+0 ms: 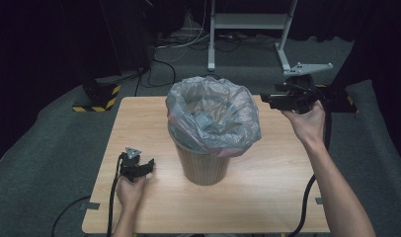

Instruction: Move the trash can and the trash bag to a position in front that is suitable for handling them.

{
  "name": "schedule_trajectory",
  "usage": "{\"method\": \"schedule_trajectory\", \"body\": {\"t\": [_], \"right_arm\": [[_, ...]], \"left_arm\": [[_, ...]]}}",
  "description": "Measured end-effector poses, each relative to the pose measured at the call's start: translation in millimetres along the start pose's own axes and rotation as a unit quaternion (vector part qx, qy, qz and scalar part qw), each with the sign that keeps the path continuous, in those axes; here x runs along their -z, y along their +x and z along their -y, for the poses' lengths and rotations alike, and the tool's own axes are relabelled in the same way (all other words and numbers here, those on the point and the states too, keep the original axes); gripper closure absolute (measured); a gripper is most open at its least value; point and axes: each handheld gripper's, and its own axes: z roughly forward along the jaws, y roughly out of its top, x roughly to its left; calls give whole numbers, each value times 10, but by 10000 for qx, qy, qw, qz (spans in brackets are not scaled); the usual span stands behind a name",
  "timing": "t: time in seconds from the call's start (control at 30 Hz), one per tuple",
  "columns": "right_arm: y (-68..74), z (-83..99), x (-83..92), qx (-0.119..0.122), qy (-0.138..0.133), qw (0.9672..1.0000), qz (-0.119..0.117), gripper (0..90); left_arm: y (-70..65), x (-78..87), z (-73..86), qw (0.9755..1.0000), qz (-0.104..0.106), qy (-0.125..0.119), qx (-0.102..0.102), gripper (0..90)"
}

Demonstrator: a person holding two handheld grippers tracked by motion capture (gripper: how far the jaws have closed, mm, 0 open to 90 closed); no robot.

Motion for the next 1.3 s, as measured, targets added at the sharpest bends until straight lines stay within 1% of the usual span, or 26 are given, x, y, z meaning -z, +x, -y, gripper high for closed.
{"method": "schedule_trajectory", "body": {"t": [0.13, 0.17, 0.2, 0.23, 0.37, 0.43, 0.47, 0.6, 0.8, 0.83, 0.87, 0.93, 1.0, 1.03, 1.07, 1.1, 1.17, 1.3], "right_arm": [[-84, 132, 4, -156, -4, 9998, 85, 387], [-150, 249, 21, -281, -4, 9994, 204, 385], [-178, 305, 31, -330, 0, 9991, 273, 385], [-178, 305, 31, -330, 0, 9991, 273, 386], [-307, 566, 42, -602, 88, 9973, 405, 386], [-384, 776, 12, -816, 164, 9953, 492, 387], [-384, 776, 12, -816, 164, 9953, 492, 387], [-423, 1027, -85, -970, 294, 9932, 575, 387], [-383, 1346, -306, -1071, 531, 9907, 645, 384], [-370, 1395, -350, -1056, 594, 9905, 656, 382], [-342, 1484, -439, -1019, 740, 9896, 700, 381], [-334, 1517, -470, -1006, 789, 9892, 719, 380], [-309, 1611, -560, -1012, 892, 9882, 720, 381], [-275, 1688, -640, -984, 990, 9874, 750, 381], [-275, 1688, -640, -984, 990, 9874, 750, 381], [-242, 1764, -722, -990, 1074, 9866, 721, 380], [-229, 1792, -754, -986, 1104, 9864, 718, 380], [-152, 1923, -921, -896, 1310, 9848, 711, 378]], "left_arm": [[0, 0, 0, 10000, 0, 0, 1, 308], [0, 0, 0, 10000, 0, 1, 2, 308], [0, 0, 0, 10000, -1, 0, 1, 308], [-1, 0, 0, 10000, -1, 0, 2, 308], [-1, 0, 0, 10000, -1, 0, 1, 308], [-1, 0, 0, 10000, 0, 0, 2, 308], [-1, 0, 0, 10000, -1, 0, 3, 308], [-1, 0, 0, 10000, -3, -1, -3, 307], [-1, 0, 0, 10000, -2, 0, -1, 307], [-1, 0, 0, 10000, -2, 2, 1, 307], [0, 0, 0, 10000, -2, 1, -1, 307], [0, 0, 0, 10000, -2, 1, 2, 307], [0, 1, 0, 10000, -2, 1, 0, 308], [0, 0, 0, 10000, -1, 0, 1, 308], [1, 1, 0, 10000, -2, 1, -1, 308], [0, 0, 0, 10000, -1, 1, 1, 308], [1, 0, 0, 10000, 0, 0, 1, 307], [1, 1, 0, 10000, 2, 1, 3, 308]]}}
